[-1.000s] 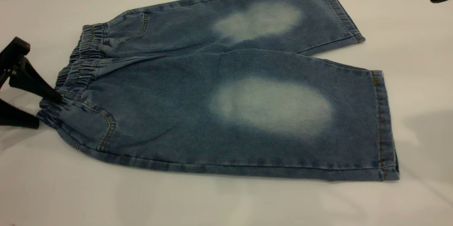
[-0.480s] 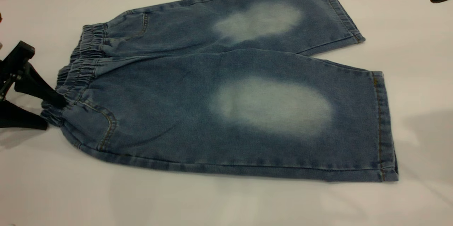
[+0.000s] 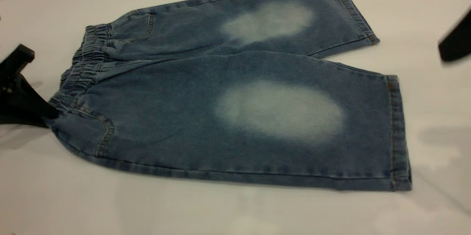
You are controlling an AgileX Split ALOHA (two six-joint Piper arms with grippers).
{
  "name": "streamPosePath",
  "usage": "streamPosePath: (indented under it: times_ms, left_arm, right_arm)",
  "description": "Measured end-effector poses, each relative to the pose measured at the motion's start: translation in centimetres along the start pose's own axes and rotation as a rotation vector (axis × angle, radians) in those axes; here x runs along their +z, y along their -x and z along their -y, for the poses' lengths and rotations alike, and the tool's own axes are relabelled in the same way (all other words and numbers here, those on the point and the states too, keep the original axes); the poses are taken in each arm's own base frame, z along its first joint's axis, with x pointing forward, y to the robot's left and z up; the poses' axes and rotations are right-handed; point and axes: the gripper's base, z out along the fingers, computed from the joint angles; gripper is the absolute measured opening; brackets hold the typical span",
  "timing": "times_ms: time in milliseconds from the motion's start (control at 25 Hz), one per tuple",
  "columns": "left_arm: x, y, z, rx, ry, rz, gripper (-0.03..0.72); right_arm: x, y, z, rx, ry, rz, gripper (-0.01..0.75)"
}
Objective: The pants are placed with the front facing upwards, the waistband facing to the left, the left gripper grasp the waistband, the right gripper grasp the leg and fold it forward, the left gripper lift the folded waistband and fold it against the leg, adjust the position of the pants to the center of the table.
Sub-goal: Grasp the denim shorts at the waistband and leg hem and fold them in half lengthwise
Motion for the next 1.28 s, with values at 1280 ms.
streamPosePath:
  times_ms: [1280]
  left_arm:
    - [0.9, -1.5, 3.9, 0.114, -0.072, -0.071, 0.119]
  right_arm:
    - [14.1, -2.1, 6.4, 0.383, 0.061, -0.367, 0.461]
